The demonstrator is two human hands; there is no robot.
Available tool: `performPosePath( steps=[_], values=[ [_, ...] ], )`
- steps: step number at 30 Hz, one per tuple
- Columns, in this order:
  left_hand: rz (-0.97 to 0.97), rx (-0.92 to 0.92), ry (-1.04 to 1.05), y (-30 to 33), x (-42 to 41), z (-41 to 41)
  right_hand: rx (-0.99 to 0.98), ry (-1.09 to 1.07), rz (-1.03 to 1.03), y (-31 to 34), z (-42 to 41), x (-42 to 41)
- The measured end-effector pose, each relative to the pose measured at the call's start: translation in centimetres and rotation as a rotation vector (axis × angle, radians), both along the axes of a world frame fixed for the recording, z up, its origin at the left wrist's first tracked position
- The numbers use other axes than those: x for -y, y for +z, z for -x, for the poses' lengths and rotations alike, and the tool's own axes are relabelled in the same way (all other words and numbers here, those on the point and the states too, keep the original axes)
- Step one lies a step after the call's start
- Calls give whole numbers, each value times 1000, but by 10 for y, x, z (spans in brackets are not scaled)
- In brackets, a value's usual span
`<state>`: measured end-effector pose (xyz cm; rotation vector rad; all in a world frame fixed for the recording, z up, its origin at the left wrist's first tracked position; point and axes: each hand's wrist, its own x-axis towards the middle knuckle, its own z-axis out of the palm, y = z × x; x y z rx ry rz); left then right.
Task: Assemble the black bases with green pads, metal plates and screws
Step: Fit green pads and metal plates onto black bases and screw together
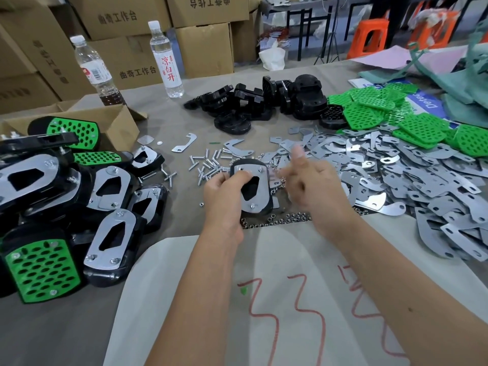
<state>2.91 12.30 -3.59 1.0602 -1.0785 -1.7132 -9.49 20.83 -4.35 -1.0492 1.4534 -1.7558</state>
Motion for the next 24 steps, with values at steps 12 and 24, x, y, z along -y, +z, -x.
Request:
performPosePath(
  steps=[12,24],
  values=[
    [-40,-66,118,3,10,-8,-326,-81,-63,4,19,-10],
    [-79,-45,63,3,16,-14,-1006,228,-421,10,14,-5]
  ],
)
